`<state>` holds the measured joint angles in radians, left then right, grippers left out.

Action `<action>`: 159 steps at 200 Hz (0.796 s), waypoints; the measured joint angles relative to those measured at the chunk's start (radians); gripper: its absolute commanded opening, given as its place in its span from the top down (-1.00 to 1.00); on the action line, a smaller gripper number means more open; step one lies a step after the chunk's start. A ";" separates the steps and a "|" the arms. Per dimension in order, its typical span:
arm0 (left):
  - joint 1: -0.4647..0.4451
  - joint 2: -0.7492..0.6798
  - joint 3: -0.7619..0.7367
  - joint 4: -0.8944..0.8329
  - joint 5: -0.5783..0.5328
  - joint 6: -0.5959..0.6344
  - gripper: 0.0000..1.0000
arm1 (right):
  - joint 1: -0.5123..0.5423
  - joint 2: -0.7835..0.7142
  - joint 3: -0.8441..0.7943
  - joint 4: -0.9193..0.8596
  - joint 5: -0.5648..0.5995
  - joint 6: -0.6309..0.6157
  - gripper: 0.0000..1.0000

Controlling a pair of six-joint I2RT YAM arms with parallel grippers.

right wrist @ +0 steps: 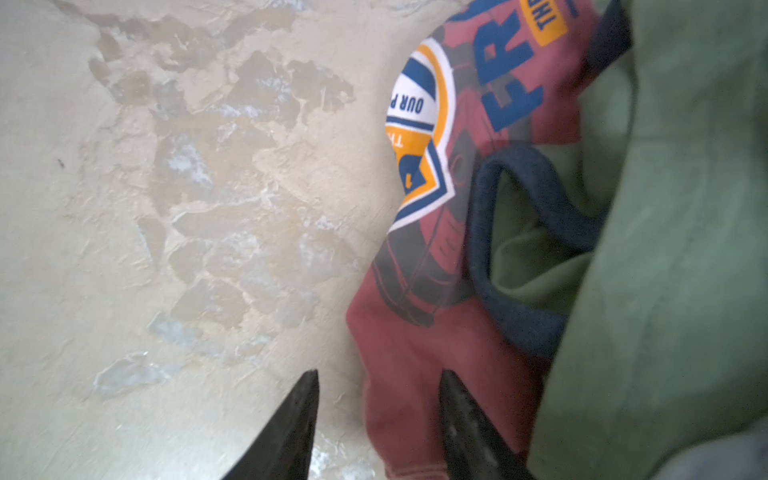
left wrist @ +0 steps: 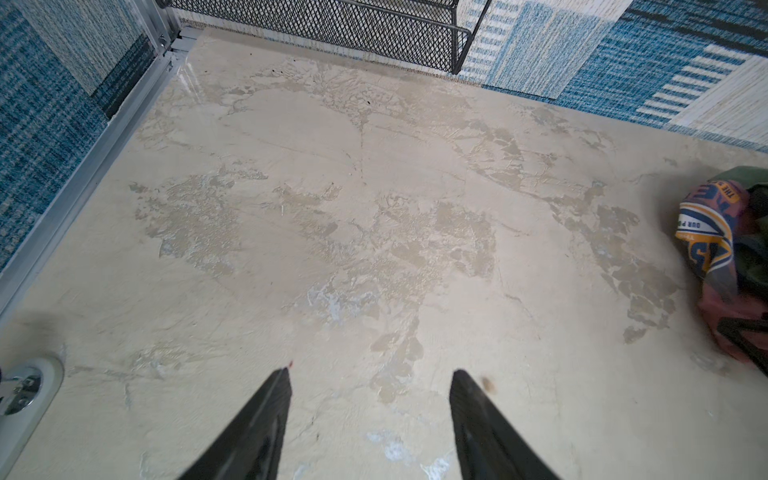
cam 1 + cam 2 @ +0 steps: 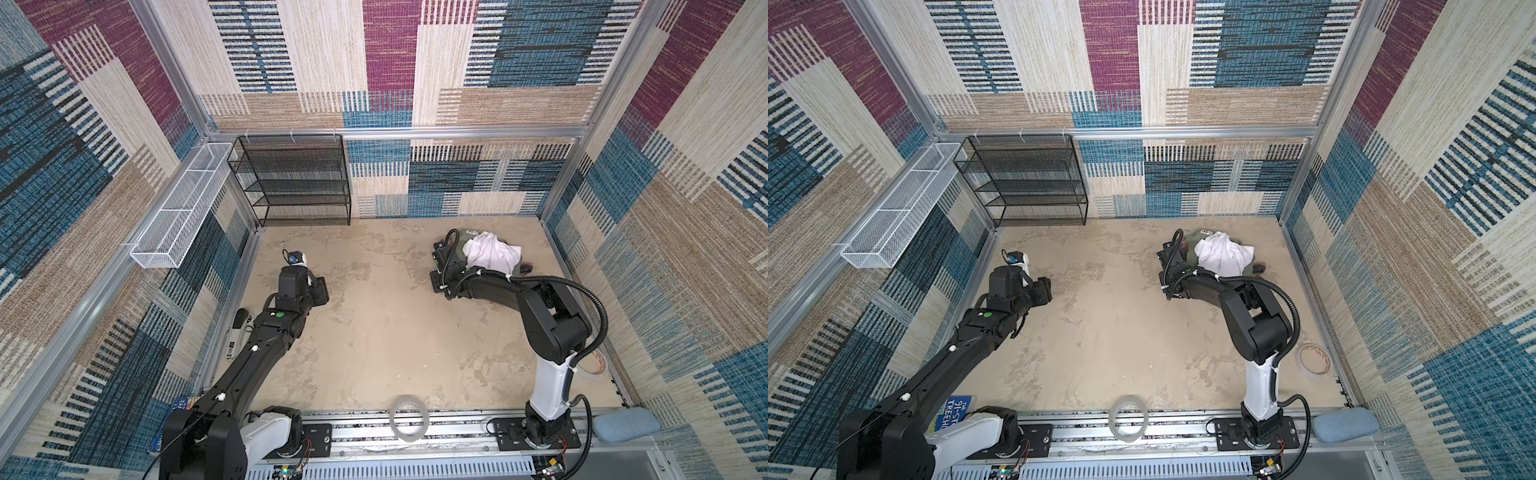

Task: Pick out a specific cloth from the pile
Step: 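Reach the right gripper to the maroon printed shirt at the pile's edge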

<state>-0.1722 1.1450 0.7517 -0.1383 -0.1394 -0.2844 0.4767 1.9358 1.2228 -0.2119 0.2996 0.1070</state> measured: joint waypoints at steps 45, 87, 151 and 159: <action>0.000 0.007 0.004 0.000 0.000 0.000 -0.29 | 0.002 0.032 0.021 0.000 0.043 -0.002 0.10; 0.000 0.007 0.004 0.000 -0.006 0.000 -0.29 | 0.002 0.066 0.041 0.005 0.072 -0.005 0.47; 0.000 0.010 0.006 -0.001 -0.012 0.000 -0.28 | 0.002 0.055 0.040 0.012 0.092 0.000 1.00; 0.000 0.010 0.006 -0.001 -0.013 0.000 -0.28 | 0.002 0.040 0.032 0.019 0.092 0.000 1.00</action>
<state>-0.1722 1.1553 0.7574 -0.1394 -0.1524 -0.2840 0.4782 1.9762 1.2552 -0.1928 0.3920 0.1070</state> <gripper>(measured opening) 0.640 0.070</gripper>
